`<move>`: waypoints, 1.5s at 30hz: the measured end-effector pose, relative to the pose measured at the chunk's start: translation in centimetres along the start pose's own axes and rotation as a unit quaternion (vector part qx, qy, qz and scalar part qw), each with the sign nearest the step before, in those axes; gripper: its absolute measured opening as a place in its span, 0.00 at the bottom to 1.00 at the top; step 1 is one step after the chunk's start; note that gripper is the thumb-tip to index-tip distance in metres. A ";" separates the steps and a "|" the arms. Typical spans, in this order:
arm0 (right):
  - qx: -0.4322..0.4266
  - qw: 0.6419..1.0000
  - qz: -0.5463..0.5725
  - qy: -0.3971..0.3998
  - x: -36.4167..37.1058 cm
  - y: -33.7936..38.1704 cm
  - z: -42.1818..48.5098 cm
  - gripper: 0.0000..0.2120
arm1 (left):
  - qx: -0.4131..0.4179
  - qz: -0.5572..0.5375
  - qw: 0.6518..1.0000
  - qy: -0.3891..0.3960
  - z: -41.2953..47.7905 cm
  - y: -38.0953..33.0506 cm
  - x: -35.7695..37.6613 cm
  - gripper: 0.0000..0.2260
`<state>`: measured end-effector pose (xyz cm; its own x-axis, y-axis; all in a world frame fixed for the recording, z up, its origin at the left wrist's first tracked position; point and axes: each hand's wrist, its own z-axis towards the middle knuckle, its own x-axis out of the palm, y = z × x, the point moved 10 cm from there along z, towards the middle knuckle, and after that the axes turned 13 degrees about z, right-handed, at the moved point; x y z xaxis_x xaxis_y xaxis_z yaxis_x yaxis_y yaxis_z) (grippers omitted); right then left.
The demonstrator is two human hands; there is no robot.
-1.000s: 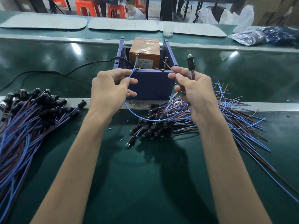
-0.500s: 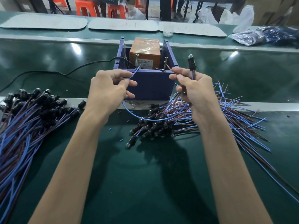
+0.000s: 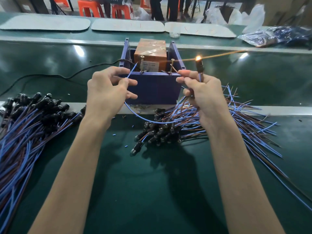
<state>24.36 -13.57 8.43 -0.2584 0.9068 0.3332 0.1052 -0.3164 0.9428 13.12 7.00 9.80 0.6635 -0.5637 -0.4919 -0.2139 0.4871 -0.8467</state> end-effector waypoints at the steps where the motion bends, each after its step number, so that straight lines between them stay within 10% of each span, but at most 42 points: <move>1: 0.000 1.000 -0.001 0.002 0.0 0.0 0.0 0.12 | -0.004 -0.004 1.000 -0.004 0.0 0.1 -0.1 0.10; 45: 0.005 1.000 -0.029 -0.001 0.0 0.1 -0.4 0.10 | 0.025 0.024 0.999 0.026 -0.5 -0.6 1.6 0.11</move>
<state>23.97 -13.70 8.48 -0.2630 0.9239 0.2780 0.0990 -0.2607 0.9603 13.92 5.45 9.38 0.6148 -0.5726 -0.5423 -0.2073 0.5461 -0.8117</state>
